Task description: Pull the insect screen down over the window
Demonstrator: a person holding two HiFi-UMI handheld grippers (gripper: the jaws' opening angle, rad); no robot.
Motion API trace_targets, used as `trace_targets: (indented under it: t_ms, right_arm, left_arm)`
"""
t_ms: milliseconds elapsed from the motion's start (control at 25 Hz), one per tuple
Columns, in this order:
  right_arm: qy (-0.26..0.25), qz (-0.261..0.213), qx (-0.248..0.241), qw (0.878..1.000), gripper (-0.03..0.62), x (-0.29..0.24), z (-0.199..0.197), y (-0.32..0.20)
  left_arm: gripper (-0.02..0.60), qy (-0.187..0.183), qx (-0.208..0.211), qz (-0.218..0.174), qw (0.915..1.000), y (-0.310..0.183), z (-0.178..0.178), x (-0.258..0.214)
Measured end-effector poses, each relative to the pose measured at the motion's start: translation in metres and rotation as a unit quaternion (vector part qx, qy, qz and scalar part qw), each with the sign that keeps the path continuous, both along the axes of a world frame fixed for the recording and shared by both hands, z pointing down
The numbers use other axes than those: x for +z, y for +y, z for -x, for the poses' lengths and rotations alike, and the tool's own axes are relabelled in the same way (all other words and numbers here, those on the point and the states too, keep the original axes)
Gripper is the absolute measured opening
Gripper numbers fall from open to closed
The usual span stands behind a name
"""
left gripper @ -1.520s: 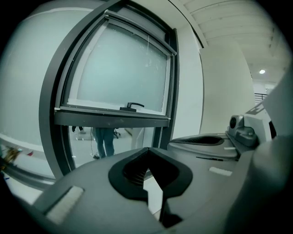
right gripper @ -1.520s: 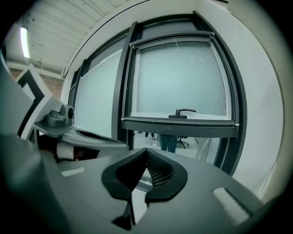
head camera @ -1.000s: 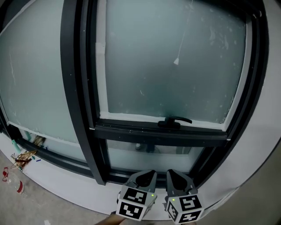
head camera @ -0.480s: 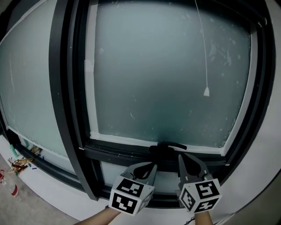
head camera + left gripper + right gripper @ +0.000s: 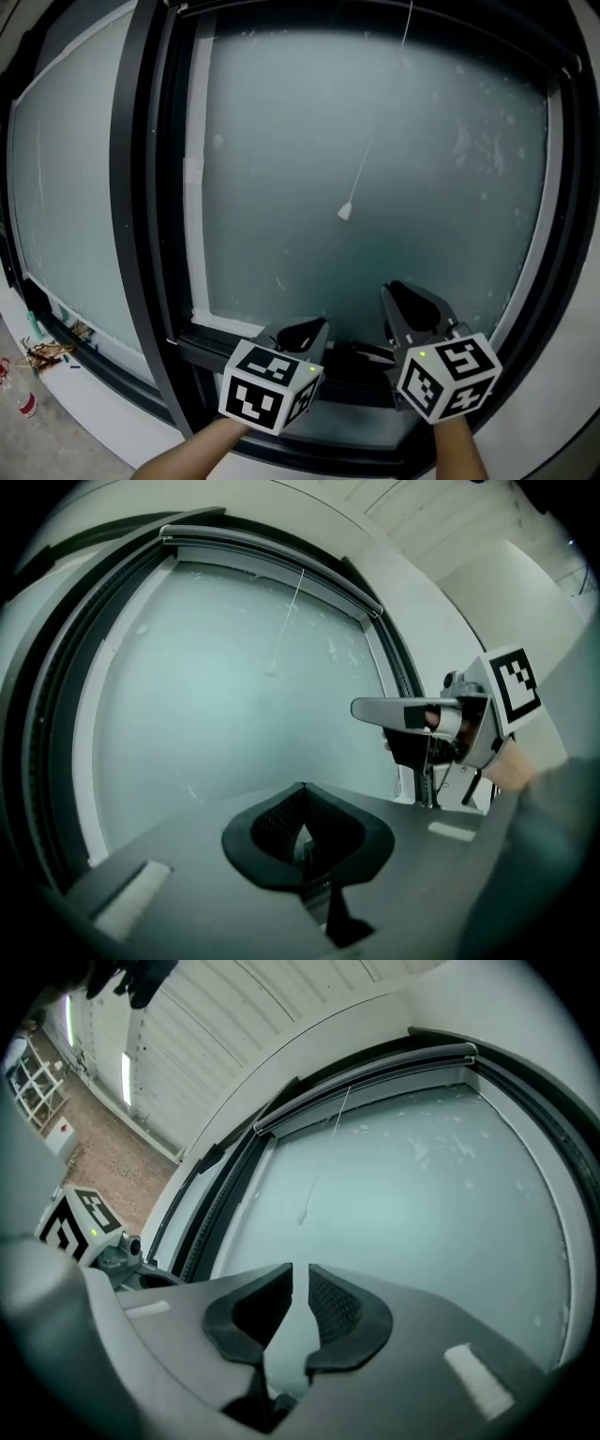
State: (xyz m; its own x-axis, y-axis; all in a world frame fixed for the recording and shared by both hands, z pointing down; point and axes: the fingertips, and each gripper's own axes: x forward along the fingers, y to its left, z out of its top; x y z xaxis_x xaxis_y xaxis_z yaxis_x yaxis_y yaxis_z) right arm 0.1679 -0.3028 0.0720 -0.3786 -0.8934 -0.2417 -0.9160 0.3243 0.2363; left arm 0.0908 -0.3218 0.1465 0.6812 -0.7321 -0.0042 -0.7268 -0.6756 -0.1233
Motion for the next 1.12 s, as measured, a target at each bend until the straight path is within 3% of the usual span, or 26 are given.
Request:
trace_targets:
  t_ms: [120,240,400,600,800,880,1120]
  right_arm:
    - [-0.004,-0.01,-0.028,1.0,0.114,-0.032,0.003,-0.01]
    - [-0.001,-0.024,-0.026,0.999,0.188,-0.073,-0.005,-0.021]
    - [0.003,-0.03,0.004,1.0,0.202,-0.112,-0.024,-0.035]
    - [0.007,-0.045,0.023,0.999,0.112,-0.123,-0.027,-0.037]
    - [-0.001,-0.041,0.012,0.999,0.106,-0.12,-0.014,-0.044]
    - [0.004,-0.035,0.011,0.999,0.005,-0.119,-0.009,-0.048]
    - [0.009,-0.026,-0.02,0.999,0.005,-0.116,0.011,-0.053]
  left_arm:
    - [0.017,-0.009,-0.009,-0.02,0.9997,-0.012,0.003,-0.017]
    - [0.017,-0.012,-0.007,-0.036,0.9992,-0.019,0.005,-0.035]
    - [0.017,-0.014,0.004,-0.052,0.9985,-0.024,0.005,-0.05]
    - [0.017,-0.018,0.021,-0.065,0.9975,-0.031,0.004,-0.06]
    - [0.017,-0.023,0.031,-0.085,0.9956,-0.035,0.005,-0.07]
    - [0.017,-0.024,0.032,-0.091,0.9951,-0.035,0.007,-0.073]
    - [0.017,-0.03,0.023,-0.101,0.9941,-0.041,0.021,-0.077]
